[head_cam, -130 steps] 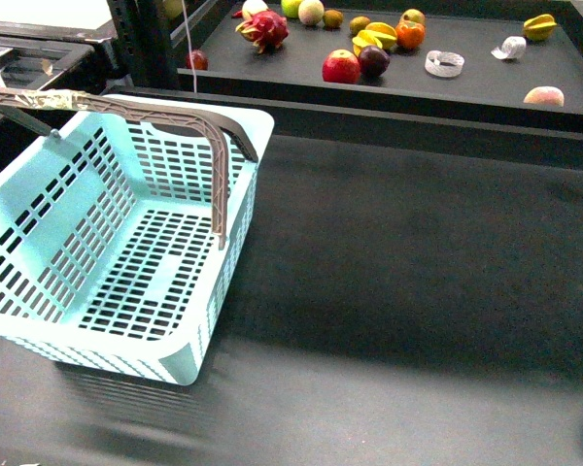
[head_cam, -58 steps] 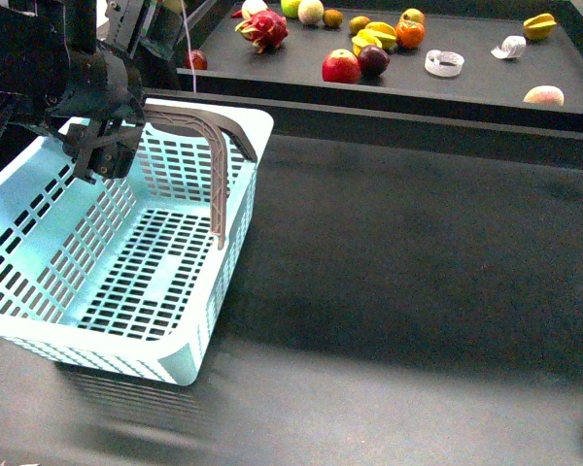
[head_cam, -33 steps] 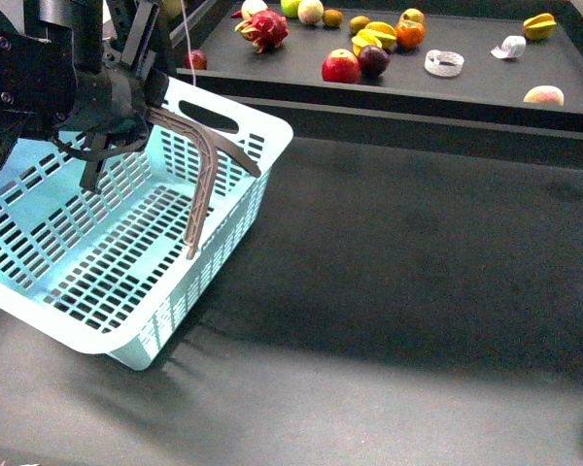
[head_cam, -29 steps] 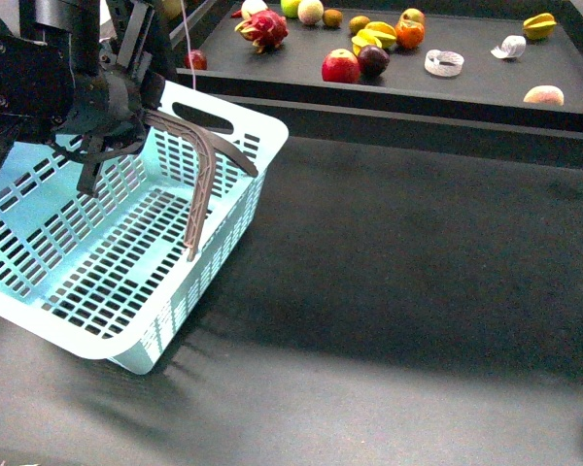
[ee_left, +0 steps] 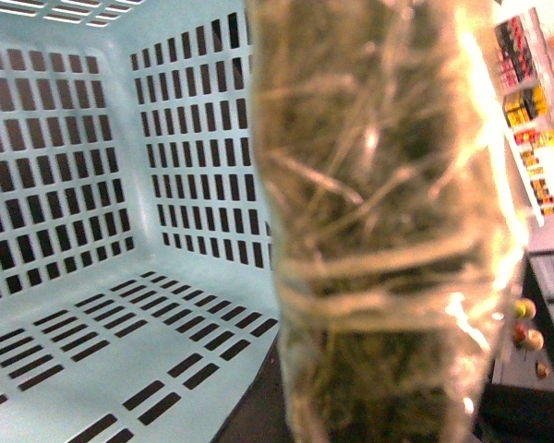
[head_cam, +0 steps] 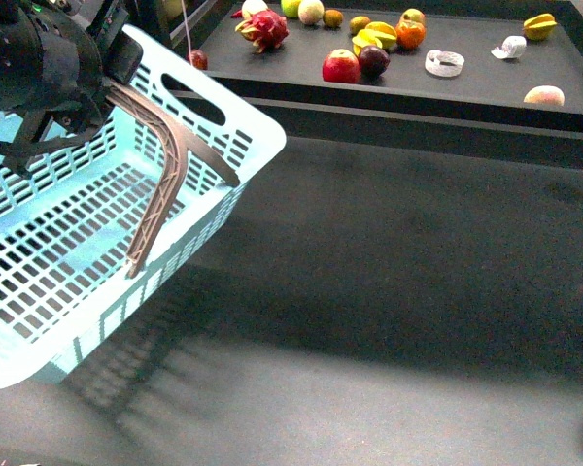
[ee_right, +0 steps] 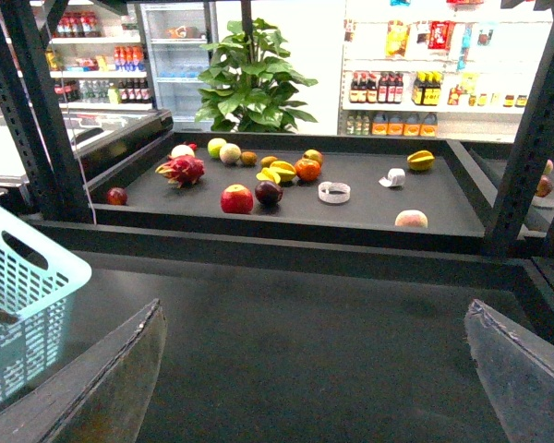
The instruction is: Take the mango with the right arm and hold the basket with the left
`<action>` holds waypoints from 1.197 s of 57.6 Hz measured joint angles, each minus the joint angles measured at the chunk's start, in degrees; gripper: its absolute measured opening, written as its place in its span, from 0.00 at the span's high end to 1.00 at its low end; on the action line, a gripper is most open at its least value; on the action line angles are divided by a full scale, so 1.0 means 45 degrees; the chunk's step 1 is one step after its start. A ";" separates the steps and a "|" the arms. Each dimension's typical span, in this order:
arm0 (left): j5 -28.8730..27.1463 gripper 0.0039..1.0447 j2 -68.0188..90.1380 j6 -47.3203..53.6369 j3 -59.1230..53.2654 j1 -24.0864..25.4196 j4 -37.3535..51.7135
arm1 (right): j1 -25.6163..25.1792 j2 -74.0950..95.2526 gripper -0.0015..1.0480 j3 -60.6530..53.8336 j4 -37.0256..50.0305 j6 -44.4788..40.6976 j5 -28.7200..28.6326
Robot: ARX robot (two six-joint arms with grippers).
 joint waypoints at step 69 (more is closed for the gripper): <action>0.1651 0.95 -0.1481 0.6314 -0.2807 -0.4629 0.3269 | 0.0000 0.0000 0.08 0.0000 0.0000 0.0000 0.0000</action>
